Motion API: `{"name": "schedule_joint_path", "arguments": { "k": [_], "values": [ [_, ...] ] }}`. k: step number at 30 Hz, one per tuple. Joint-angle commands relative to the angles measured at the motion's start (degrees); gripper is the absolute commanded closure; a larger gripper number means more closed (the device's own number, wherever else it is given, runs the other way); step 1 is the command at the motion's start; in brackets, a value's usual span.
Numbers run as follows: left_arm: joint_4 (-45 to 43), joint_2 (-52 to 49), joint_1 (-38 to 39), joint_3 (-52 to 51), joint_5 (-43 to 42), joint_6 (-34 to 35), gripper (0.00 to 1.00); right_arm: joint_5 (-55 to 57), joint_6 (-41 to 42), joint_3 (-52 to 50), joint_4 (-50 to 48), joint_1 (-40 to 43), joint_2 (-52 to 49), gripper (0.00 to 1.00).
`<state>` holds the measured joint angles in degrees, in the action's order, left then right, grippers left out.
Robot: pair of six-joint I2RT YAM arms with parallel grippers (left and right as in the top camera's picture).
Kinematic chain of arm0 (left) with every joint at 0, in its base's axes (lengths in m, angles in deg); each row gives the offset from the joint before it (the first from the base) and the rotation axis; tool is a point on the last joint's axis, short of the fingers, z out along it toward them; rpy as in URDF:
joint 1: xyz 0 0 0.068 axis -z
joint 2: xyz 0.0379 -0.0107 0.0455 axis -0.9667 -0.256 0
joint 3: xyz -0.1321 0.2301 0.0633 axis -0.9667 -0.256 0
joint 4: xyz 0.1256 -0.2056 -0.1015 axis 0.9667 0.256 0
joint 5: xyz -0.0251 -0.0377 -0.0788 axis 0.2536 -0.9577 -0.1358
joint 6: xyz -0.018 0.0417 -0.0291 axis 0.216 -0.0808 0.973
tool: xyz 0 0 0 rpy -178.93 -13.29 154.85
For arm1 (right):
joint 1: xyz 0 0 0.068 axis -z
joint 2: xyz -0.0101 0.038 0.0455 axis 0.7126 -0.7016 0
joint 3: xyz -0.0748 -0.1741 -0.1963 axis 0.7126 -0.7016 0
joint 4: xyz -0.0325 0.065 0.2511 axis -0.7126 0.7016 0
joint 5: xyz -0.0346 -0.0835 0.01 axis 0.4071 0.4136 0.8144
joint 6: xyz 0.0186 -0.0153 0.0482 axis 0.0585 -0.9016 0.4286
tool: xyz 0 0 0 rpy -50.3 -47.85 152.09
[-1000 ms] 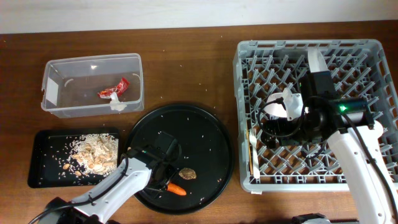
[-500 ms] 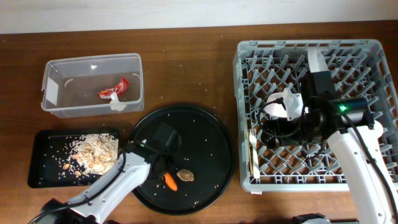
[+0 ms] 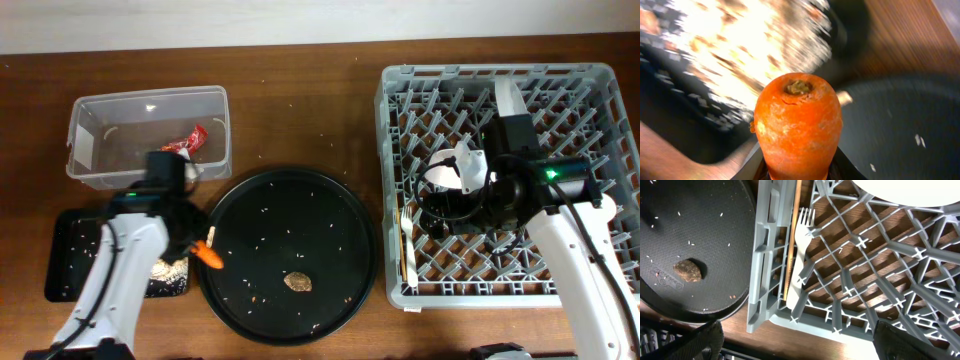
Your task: Sort waste into correct bins and load items into the dishwasher rack
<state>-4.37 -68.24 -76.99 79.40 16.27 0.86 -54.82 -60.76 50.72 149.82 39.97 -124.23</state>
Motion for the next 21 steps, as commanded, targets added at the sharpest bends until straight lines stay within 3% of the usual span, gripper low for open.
{"name": "schedule_joint_path", "arguments": {
  "k": [1, 13, 21],
  "values": [
    [0.3, 1.2, -9.0, 1.4, 0.5, -3.0, 0.8, 0.7, -0.3, -0.1, -0.1, -0.5, -0.1, 0.02],
    [-2.2, 1.2, -37.9, 1.4, 0.4, -3.7, 0.79, 0.7, -0.3, -0.3, -0.1, -0.5, -0.1, 0.02],
    [-10.3, -1.5, -42.6, 1.4, 0.4, -3.7, 0.79, 0.7, -0.3, -0.3, -0.1, -0.5, -0.1, 0.02]
  ]
}}
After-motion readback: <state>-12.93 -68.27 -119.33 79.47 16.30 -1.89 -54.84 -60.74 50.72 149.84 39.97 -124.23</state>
